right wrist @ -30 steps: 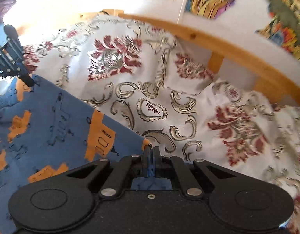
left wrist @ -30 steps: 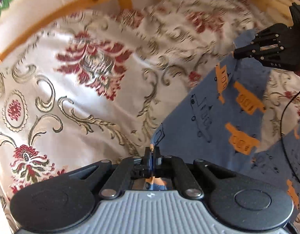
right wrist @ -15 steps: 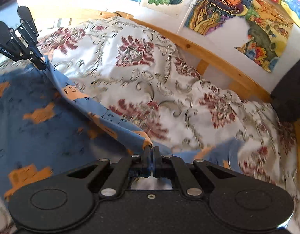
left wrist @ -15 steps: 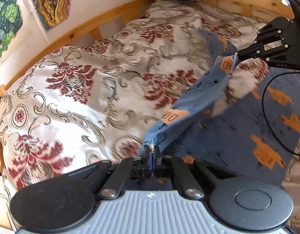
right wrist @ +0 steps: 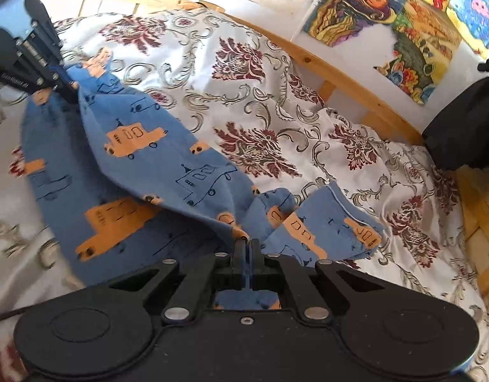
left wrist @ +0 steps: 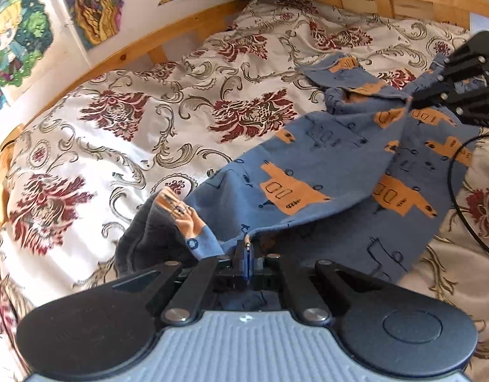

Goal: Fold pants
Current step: 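Lift the waistband with both tools and fold the pants lengthwise over the legs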

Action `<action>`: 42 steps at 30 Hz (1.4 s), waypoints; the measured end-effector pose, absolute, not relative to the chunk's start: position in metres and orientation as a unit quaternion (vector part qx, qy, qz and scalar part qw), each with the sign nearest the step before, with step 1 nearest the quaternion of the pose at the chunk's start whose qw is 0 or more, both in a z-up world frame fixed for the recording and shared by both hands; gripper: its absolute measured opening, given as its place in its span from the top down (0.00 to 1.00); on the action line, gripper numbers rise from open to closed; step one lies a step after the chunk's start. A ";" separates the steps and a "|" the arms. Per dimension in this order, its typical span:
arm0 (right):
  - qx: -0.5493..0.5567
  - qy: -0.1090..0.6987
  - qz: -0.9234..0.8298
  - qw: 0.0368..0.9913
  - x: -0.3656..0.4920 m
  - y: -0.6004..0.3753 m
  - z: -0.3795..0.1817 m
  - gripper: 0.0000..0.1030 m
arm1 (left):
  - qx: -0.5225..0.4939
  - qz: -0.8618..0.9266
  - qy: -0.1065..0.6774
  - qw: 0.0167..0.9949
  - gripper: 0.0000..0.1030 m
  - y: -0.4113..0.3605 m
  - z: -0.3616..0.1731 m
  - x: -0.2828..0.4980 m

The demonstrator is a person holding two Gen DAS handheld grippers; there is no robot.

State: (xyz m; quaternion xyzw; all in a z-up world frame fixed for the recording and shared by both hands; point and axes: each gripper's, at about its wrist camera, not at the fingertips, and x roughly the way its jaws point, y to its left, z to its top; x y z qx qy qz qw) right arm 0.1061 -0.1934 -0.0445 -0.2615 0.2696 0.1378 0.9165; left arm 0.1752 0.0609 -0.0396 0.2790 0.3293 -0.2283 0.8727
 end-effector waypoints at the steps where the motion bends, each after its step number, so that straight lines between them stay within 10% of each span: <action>1: -0.260 0.272 0.138 0.916 0.102 -0.193 -0.046 1.00 | 0.278 -0.226 0.328 0.874 0.99 0.062 -0.040 0.171; 12: -0.243 0.282 0.145 0.917 0.090 -0.189 -0.065 1.00 | 0.318 -0.214 0.313 0.869 0.99 0.059 -0.065 0.143; 16: -0.249 0.287 0.156 0.912 0.092 -0.189 -0.066 0.76 | 0.318 -0.207 0.316 0.870 0.99 0.058 -0.066 0.143; 26: -0.393 0.270 0.191 0.858 0.098 -0.178 -0.088 0.56 | 0.295 -0.210 0.325 0.874 0.98 0.066 -0.064 0.147; 35: -0.459 0.261 0.249 0.812 0.110 -0.171 -0.093 0.99 | 0.301 -0.209 0.334 0.868 0.94 0.065 -0.071 0.149; 42: -0.442 0.268 0.256 0.817 0.106 -0.175 -0.087 1.00 | 0.299 -0.220 0.334 0.866 0.87 0.066 -0.071 0.149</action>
